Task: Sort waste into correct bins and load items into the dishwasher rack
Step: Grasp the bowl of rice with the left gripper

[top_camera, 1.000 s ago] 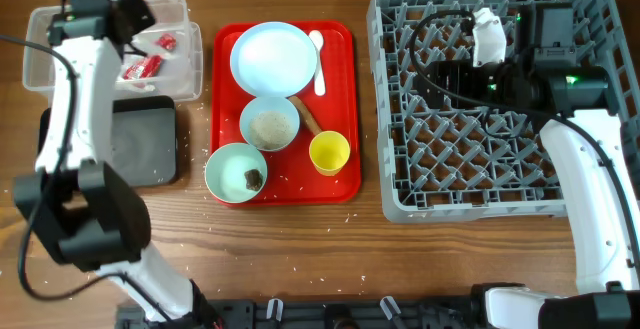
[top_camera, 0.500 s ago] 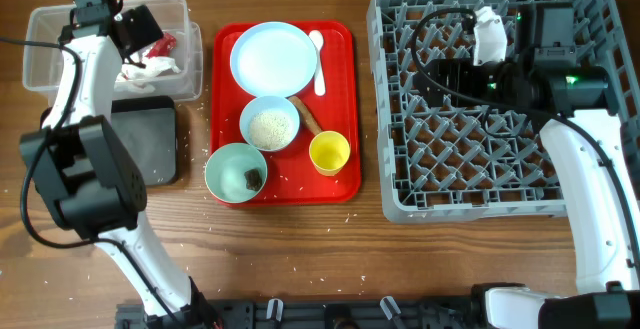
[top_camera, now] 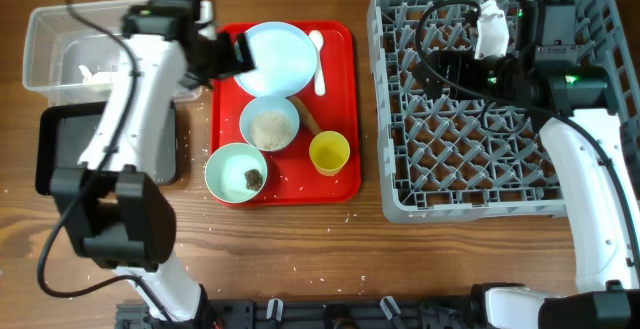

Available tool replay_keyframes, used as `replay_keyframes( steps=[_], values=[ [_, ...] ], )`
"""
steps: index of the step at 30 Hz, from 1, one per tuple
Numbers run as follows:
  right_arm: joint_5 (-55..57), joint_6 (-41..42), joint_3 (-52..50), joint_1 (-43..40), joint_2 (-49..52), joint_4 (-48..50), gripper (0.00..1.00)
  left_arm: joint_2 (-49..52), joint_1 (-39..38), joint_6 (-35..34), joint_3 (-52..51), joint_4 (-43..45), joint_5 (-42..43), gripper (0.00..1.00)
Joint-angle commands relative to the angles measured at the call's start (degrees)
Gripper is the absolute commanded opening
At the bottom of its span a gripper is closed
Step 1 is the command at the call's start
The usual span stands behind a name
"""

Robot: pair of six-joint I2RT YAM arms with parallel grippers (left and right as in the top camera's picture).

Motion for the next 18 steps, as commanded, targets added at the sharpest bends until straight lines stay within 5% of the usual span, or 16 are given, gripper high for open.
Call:
replay_keyframes(
  steps=[1,3,7,13,18],
  values=[
    [-1.11,0.94,0.79,0.24,0.7,0.46,1.0,0.35,-6.36,-5.86,-2.64,0.39,-2.93,1.0],
    [-1.11,0.92,0.79,0.24,0.7,0.39,1.0,0.35,-9.11,-6.67,-5.53,2.73,-3.39,0.99],
    [-1.14,0.96,0.79,0.24,0.7,0.44,1.0,0.35,-12.98,-6.64,-10.4,7.15,-3.41,0.8],
    [-1.14,0.98,0.79,0.24,0.7,0.17,1.0,0.35,-17.4,-5.75,-17.53,14.45,-3.67,0.71],
    [-1.14,1.01,0.79,0.24,0.7,-0.11,1.0,0.35,-18.4,-2.78,-22.86,19.12,-3.65,0.45]
  ],
)
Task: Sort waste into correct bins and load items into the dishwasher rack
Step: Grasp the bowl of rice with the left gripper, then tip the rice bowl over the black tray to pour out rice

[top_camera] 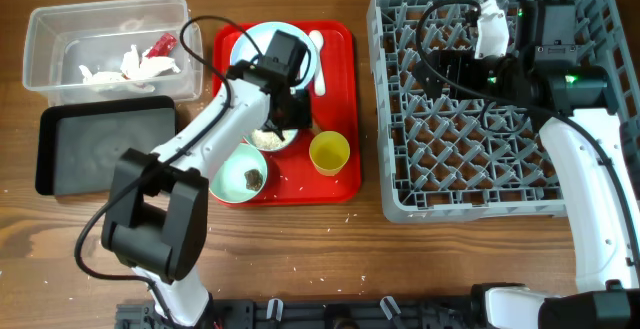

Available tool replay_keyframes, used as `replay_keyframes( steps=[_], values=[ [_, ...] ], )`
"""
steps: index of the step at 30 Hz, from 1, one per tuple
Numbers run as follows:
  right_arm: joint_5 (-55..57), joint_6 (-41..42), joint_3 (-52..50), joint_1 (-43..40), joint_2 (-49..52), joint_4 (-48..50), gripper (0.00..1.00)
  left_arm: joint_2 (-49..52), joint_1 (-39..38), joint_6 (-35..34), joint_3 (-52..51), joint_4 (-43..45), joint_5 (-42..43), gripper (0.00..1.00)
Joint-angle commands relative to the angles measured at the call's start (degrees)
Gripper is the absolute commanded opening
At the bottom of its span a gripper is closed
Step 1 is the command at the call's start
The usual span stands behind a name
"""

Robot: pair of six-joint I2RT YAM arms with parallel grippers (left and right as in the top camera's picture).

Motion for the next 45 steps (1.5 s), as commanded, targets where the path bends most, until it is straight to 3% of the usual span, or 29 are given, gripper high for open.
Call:
replay_keyframes(
  steps=[1,4,10,13,14,20,29,33,41,45],
  values=[
    [-1.14,0.76,0.79,0.24,0.66,-0.15,1.0,0.35,-0.42,1.88,-3.76,2.62,-0.85,0.42],
    [-1.14,0.79,0.79,0.24,0.66,-0.37,1.0,0.35,-0.44,1.86,-5.33,4.33,-0.85,0.28],
    [-1.14,0.76,0.79,0.24,0.66,-0.94,1.0,0.35,-0.42,2.05,-8.52,7.21,-2.73,0.25],
    [-1.14,0.79,0.79,0.24,0.66,-0.94,0.99,0.35,-0.44,2.01,-8.57,7.28,-2.73,0.14],
    [-1.14,0.76,0.79,0.24,0.66,-0.96,1.0,0.35,-0.44,1.79,-8.57,7.41,-2.73,0.05],
    [-1.14,0.79,0.79,0.24,0.66,-0.98,1.0,-0.66,-0.42,1.81,-7.58,6.67,-0.92,0.04],
    [-1.11,0.76,0.79,0.24,0.66,-0.94,1.0,-10.49,1.86,1.62,0.94,2.84,3.32,0.04],
    [-1.11,0.74,0.79,0.24,0.66,-0.94,1.0,-16.57,6.51,-0.5,1.33,-1.92,3.32,0.04],
    [-1.09,0.68,0.79,0.24,0.66,-0.72,1.0,-21.81,26.21,-1.14,0.61,-15.39,3.52,0.04],
    [-1.09,0.7,0.79,0.24,0.66,-0.74,1.0,-20.46,37.62,5.95,-3.19,-12.85,14.25,0.04]
  ],
)
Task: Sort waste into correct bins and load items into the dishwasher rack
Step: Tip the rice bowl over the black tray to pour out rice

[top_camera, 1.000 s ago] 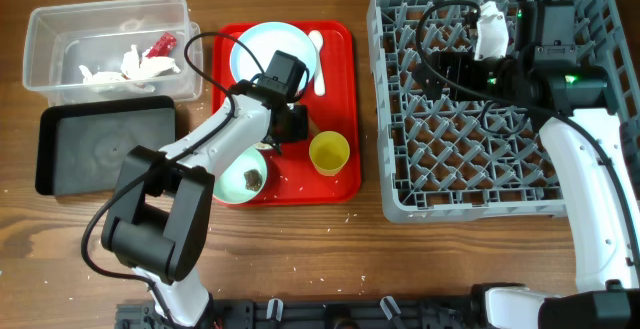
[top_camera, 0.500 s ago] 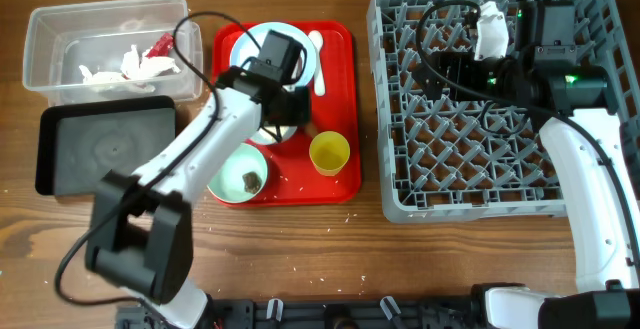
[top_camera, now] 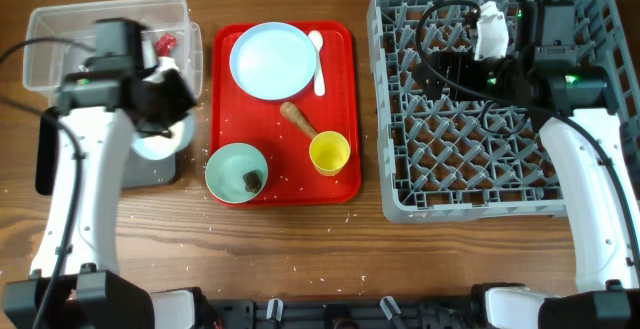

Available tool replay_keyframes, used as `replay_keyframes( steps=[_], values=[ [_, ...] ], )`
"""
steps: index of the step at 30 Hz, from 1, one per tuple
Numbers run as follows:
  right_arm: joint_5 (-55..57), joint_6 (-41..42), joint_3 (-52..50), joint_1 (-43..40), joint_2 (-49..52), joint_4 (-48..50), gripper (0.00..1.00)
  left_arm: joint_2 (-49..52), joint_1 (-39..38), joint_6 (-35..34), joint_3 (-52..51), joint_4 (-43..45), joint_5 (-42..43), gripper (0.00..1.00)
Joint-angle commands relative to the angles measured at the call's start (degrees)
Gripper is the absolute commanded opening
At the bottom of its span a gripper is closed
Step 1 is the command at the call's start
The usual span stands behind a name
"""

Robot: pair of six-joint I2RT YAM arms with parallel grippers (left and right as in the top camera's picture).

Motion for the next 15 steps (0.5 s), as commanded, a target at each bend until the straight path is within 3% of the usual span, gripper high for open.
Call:
replay_keyframes(
  steps=[1,9,15],
  values=[
    [-1.09,0.72,0.79,0.24,0.66,0.15,1.0,1.2,9.77,7.02,-3.85,2.67,12.11,0.04],
    [-1.14,0.79,0.79,0.24,0.66,0.22,1.0,9.14,29.2,12.98,-9.07,12.76,38.84,0.04],
    [-1.11,0.76,0.79,0.24,0.66,0.13,1.0,15.78,36.39,14.38,-9.07,14.99,60.78,0.04]
  ],
)
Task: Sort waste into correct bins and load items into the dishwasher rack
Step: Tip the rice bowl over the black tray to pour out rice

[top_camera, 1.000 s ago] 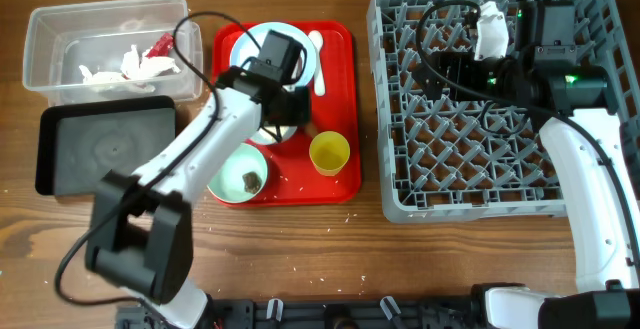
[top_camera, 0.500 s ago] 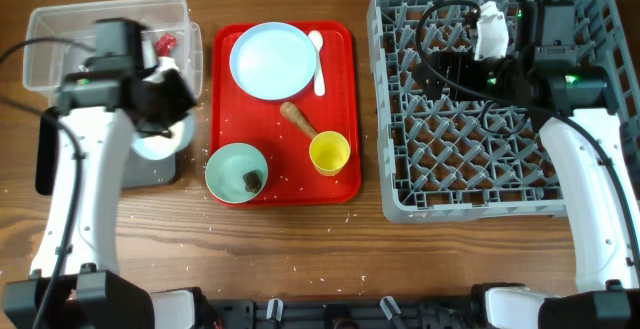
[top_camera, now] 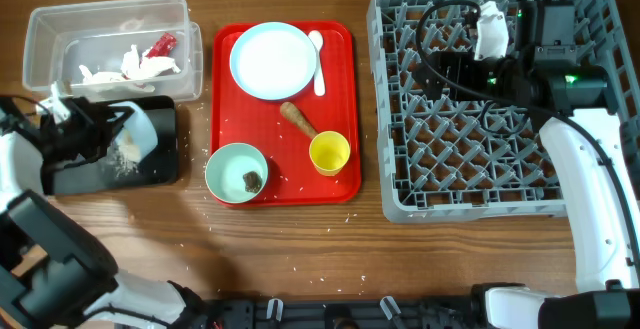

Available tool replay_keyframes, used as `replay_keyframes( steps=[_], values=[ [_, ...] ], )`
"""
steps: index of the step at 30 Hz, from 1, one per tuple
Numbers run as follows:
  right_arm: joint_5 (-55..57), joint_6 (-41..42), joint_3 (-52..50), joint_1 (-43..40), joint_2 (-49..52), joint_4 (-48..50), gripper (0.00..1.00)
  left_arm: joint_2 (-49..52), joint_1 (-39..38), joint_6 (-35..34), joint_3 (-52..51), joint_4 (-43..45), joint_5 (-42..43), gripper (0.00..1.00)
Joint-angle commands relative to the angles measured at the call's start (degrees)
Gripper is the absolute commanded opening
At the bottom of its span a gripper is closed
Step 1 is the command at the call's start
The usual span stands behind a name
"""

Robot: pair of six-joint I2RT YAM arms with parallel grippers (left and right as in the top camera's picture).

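My left gripper [top_camera: 108, 129] is at the far left, shut on the rim of a small white bowl [top_camera: 138, 129]. The bowl is tipped on its side over the black bin [top_camera: 160, 169], and a heap of rice [top_camera: 126, 157] lies in the bin below it. On the red tray [top_camera: 340, 184] sit a white plate [top_camera: 272, 60], a white spoon [top_camera: 318, 61], a brown scrap [top_camera: 298, 119], a yellow cup [top_camera: 329, 153] and a green bowl [top_camera: 236, 172] with a dark scrap in it. My right gripper [top_camera: 437, 71] hangs over the grey dishwasher rack [top_camera: 400, 204]; its jaws are not readable.
A clear plastic bin [top_camera: 40, 29] at the back left holds white scraps and a red wrapper [top_camera: 162, 43]. Rice grains are scattered over the wooden table around the tray. A white object [top_camera: 490, 27] sits by the right arm at the rack's far edge.
The left arm has swung out to the far left. The bowl, then held over the black bin's right end, is now tipped on its side, and rice lies in the bin.
My left gripper was first at the plate on the tray, with the rice bowl standing below it. Then it was down at the rice bowl. Later it held that bowl off the tray over the black bin, and now the bowl is tipped there. The right arm never moved.
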Motion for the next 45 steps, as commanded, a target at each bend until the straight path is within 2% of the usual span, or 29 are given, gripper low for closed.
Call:
replay_keyframes(
  steps=[1,8,16,19,21,24,26,33,34,35,36,38,39,40,41,42,43,44,45],
  values=[
    [-1.11,0.79,0.79,0.24,0.63,0.13,1.0,1.62,3.96,1.99,-0.35,0.17,18.75,0.04],
    [-1.14,0.79,0.79,0.24,0.63,0.0,1.0,1.62,8.44,1.92,-0.35,0.11,35.15,0.04],
    [-1.14,0.81,0.79,0.24,0.63,-0.04,1.0,1.62,8.92,-2.21,-0.35,0.11,35.87,0.04],
    [-1.14,0.81,0.79,0.24,0.63,-0.04,1.0,1.62,8.98,-7.02,-0.33,0.22,35.85,0.04],
    [-1.14,0.81,0.79,0.24,0.63,-0.07,1.0,1.62,9.64,-8.46,-0.33,2.8,33.86,0.04],
    [-1.14,0.81,0.79,0.24,0.63,-0.07,1.0,1.55,10.03,-12.26,-0.33,1.68,33.46,0.04],
    [-1.14,0.79,0.79,0.24,0.63,-0.02,1.0,1.55,10.03,-12.41,-0.33,3.56,28.89,0.04],
    [-0.92,0.74,0.79,0.24,0.63,0.13,1.0,0.59,7.69,-10.75,-0.33,3.87,31.47,0.04],
    [-0.92,0.74,0.79,0.24,0.63,0.13,1.0,0.57,7.54,-11.23,-0.33,7.17,27.43,0.04],
    [-0.92,0.72,0.79,0.24,0.63,0.33,1.0,0.63,7.8,-16.31,-0.33,9.31,17.03,0.04],
    [-0.92,0.7,0.79,0.24,0.63,0.39,1.0,0.63,8.17,-21.99,-0.35,8.85,12.31,0.04],
    [-0.92,0.72,0.79,0.24,0.63,0.09,1.0,0.63,7.98,-21.31,-0.33,10.73,24.06,0.04],
    [-0.92,0.72,0.79,0.24,0.63,0.15,1.0,0.63,7.87,-20.85,-0.33,13.4,23.96,0.04],
    [-0.92,0.72,0.79,0.24,0.63,0.61,1.0,0.63,7.87,-21.07,-0.33,14.8,20.37,0.04],
    [-0.94,0.72,0.79,0.24,0.63,0.98,1.0,0.63,7.87,-23.19,-0.33,14.75,19.04,0.04],
    [-0.94,0.79,0.79,0.24,0.63,1.18,1.0,0.63,7.85,-23.87,-0.33,14.78,21.66,0.04],
    [-0.94,0.79,0.79,0.24,0.63,1.18,1.0,0.63,7.39,-22.6,-0.33,15.52,29.24,0.04],
    [-0.96,0.79,0.79,0.24,0.63,1.2,1.0,0.63,7.02,-20.39,-0.33,17.4,33.18,0.04],
    [-0.96,0.79,0.79,0.24,0.63,1.2,1.0,0.63,6.84,-19.56,-0.33,18.53,33.75,0.04]
  ],
)
